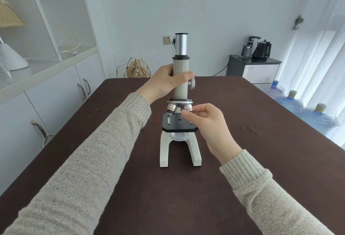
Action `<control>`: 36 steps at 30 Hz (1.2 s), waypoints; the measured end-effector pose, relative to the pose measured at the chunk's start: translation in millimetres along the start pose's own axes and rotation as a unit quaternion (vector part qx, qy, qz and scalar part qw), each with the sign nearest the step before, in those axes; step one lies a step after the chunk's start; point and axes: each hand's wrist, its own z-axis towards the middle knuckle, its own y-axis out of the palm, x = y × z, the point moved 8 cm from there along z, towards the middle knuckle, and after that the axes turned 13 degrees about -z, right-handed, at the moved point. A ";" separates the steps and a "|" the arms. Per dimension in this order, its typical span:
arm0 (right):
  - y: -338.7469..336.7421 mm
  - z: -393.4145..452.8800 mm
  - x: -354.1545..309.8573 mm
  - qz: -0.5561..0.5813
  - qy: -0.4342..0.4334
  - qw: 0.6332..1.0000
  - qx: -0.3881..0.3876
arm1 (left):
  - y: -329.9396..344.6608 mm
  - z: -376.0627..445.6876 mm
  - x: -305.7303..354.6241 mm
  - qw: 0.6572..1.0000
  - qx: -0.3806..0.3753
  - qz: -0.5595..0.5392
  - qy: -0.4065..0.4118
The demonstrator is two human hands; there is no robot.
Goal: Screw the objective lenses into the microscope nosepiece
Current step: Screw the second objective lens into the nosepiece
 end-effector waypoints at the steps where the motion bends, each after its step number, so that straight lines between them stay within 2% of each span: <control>1: -0.2 -0.3 -0.4 0.001 0.000 1.000 0.000 | -0.3 0.3 -0.6 1.000 0.001 -0.001 -0.002; 23: -6.3 -2.1 -5.9 -0.002 -0.015 1.000 0.025 | 0.2 0.1 -1.1 1.000 -0.002 -0.006 0.001; 36: -2.0 -2.9 -4.0 -0.011 -0.012 1.000 0.000 | -0.4 0.5 -1.2 1.000 0.000 -0.007 0.003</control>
